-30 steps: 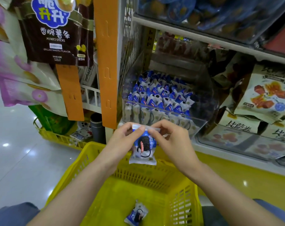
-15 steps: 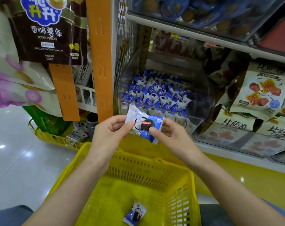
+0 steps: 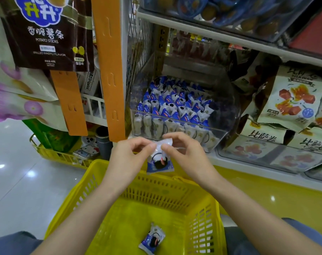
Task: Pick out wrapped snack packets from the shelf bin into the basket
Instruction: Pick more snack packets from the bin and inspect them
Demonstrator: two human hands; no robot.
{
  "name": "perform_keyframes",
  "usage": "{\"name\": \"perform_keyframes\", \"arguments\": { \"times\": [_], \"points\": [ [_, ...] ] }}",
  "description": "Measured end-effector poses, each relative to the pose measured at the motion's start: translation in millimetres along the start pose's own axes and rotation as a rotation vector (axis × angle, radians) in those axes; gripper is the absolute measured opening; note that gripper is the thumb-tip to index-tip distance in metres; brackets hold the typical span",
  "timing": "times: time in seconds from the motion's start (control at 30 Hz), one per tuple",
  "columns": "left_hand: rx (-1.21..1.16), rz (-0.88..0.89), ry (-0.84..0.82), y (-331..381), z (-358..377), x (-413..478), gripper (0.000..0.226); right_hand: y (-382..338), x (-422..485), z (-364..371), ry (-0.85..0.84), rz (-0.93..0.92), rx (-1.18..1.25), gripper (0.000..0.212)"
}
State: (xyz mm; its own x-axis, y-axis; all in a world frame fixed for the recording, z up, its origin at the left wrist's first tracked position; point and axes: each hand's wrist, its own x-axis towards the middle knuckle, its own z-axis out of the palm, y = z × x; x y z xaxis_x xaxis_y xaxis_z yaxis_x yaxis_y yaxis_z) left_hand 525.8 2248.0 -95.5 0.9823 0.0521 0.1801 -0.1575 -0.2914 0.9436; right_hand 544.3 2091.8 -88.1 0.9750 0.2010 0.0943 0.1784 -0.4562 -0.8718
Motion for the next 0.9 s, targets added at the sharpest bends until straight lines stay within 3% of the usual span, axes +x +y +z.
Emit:
{"name": "perform_keyframes", "arguments": {
  "times": [0.03, 0.17, 0.37, 0.47, 0.57, 0.63, 0.7, 0.8, 0.9],
  "points": [
    [0.032, 0.015, -0.031, 0.6, 2.1, -1.7, 0.021, -0.3, -0.3, 0.3, -0.002, -0.033, -0.018, 0.008],
    [0.069, 0.007, -0.048, 1.0, 5.5, -3.7, 0.022, 0.9, 0.0, -0.1, 0.008, -0.081, -0.049, 0.012],
    [-0.155, -0.176, -0.113, 3.7, 5.4, -1.7, 0.014, -4.1, -3.6, -2.2, 0.044, -0.258, -0.190, 0.007],
    [-0.117, -0.140, -0.076, 3.1, 6.9, -1.5, 0.010, -3.6, -0.4, -6.4, 0.070, -0.129, -0.058, 0.012],
    [0.074, -0.021, 0.047, 0.3, 6.3, -2.9, 0.010, -2.1, 4.8, -10.6, 0.199, -0.021, 0.041, 0.009],
    [0.109, -0.036, 0.020, -1.6, 6.5, -2.0, 0.015, -3.4, 4.5, -10.8, 0.226, -0.005, 0.122, 0.010],
    [-0.004, -0.205, -0.070, 0.4, 9.7, -0.1, 0.030, -5.6, 0.3, -8.6, 0.193, -0.074, 0.096, 0.010],
    [-0.281, -0.477, -0.147, 6.7, 11.3, 2.9, 0.049, -6.4, -8.2, -3.5, 0.105, -0.281, -0.125, 0.006],
    [-0.462, -0.494, -0.156, 6.3, 7.5, 2.5, 0.046, -4.5, -11.7, 0.1, 0.046, -0.419, -0.382, 0.004]
  ]
}}
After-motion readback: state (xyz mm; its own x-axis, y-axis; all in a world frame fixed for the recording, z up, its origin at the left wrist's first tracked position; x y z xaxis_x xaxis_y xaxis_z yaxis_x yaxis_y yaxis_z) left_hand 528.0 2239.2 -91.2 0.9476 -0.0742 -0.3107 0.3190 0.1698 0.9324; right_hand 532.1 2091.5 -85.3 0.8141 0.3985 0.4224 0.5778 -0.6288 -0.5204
